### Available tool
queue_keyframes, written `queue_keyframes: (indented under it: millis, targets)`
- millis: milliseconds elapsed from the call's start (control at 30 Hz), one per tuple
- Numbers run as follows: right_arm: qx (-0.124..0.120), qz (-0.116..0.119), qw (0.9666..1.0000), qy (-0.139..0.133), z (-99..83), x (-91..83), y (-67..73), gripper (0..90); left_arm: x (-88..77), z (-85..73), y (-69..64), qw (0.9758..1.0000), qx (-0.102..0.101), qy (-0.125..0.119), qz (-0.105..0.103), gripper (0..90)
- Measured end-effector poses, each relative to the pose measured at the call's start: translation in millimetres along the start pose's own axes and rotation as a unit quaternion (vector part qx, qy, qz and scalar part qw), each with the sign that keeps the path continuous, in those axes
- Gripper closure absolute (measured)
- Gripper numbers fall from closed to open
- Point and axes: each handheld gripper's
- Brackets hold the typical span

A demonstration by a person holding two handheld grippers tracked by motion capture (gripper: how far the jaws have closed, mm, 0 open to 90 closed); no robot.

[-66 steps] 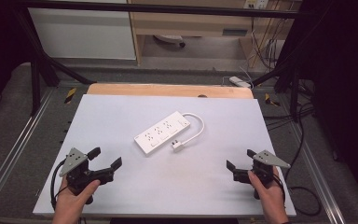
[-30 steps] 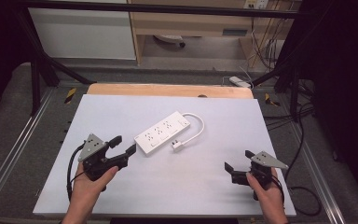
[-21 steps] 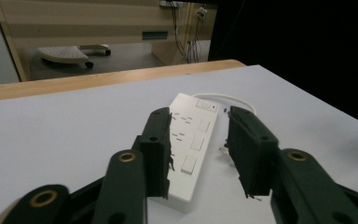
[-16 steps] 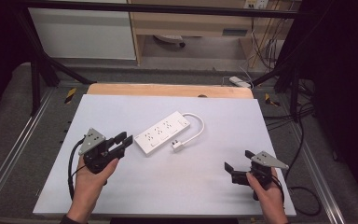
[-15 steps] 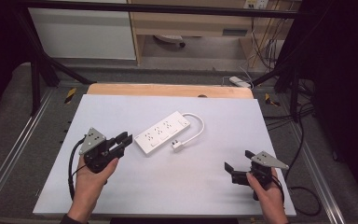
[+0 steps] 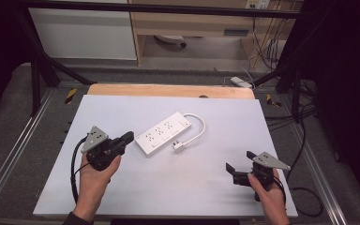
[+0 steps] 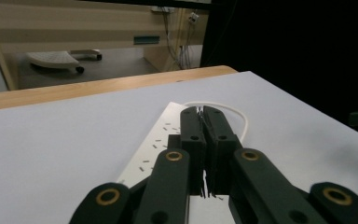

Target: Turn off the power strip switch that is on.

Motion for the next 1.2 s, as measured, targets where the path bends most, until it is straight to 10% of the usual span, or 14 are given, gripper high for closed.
queue_keyframes:
  millis: [1200]
  targets:
    - [0.004,0.007,1.0000,0.005,-0.9,1.1,-1.5,2.1,56.9,13.3,11.4,0.9992,0.016,0.034,-0.008,90.0]
Point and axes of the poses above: each handheld gripper's, and its own axes: x roughly forward along the jaws, z roughly out of its top, y roughly to its left, and after that the axes turned 13 degrees about x, right-handed
